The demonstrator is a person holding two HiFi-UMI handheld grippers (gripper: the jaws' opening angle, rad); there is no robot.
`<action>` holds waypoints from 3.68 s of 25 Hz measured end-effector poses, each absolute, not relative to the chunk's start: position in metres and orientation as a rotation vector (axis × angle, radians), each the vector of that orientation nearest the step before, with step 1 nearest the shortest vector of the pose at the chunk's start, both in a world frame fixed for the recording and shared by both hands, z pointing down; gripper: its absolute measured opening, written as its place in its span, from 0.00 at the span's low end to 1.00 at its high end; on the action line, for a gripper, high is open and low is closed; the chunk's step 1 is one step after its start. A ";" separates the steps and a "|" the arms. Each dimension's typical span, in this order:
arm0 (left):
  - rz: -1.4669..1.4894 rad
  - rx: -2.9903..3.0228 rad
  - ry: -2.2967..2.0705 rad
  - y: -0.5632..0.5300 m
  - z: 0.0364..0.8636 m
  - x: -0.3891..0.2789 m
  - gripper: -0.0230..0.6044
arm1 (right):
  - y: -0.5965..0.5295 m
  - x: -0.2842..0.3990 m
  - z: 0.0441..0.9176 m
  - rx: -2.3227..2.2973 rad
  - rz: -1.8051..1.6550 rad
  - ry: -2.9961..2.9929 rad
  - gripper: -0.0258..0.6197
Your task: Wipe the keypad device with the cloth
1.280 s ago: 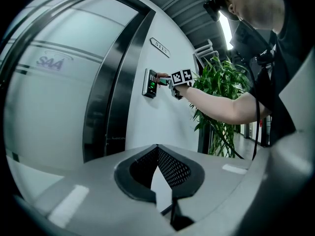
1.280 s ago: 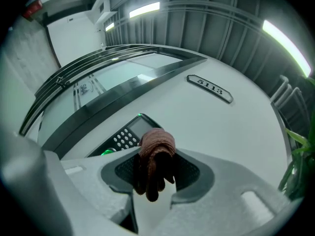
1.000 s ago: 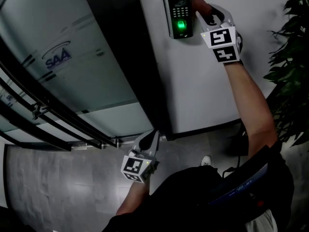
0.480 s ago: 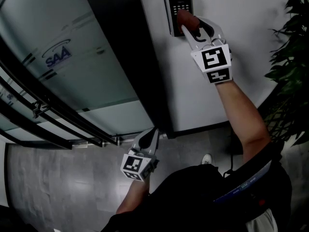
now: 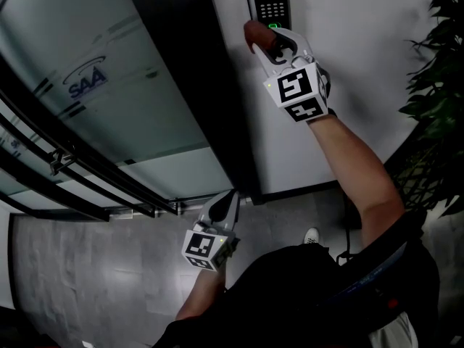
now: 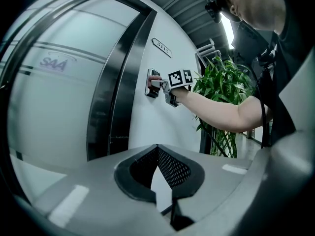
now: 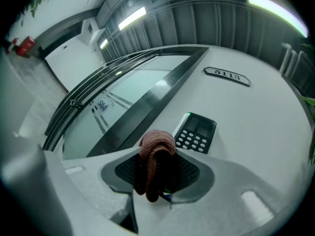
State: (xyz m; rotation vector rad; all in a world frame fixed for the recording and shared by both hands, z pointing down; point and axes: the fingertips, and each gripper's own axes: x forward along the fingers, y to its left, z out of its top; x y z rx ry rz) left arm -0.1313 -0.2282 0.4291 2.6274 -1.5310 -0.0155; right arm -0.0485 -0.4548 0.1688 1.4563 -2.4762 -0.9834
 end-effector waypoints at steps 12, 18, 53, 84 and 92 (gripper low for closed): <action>-0.016 2.628 -1.529 -0.229 0.428 -0.131 0.06 | -0.464 -0.025 0.173 1.494 -1.065 -2.345 0.27; -0.009 2.631 -1.525 -0.229 0.427 -0.128 0.06 | -0.465 -0.012 0.170 1.515 -1.069 -2.327 0.26; -0.014 2.657 -1.523 -0.219 0.418 -0.130 0.06 | -0.437 0.082 0.213 1.654 -0.688 -2.454 0.27; -0.057 2.686 -1.435 -0.118 0.411 -0.033 0.06 | -0.097 0.147 0.390 1.396 -0.185 -2.668 0.26; -0.047 2.695 -1.444 -0.087 0.408 -0.001 0.06 | -0.065 0.172 0.396 1.367 -0.195 -2.697 0.26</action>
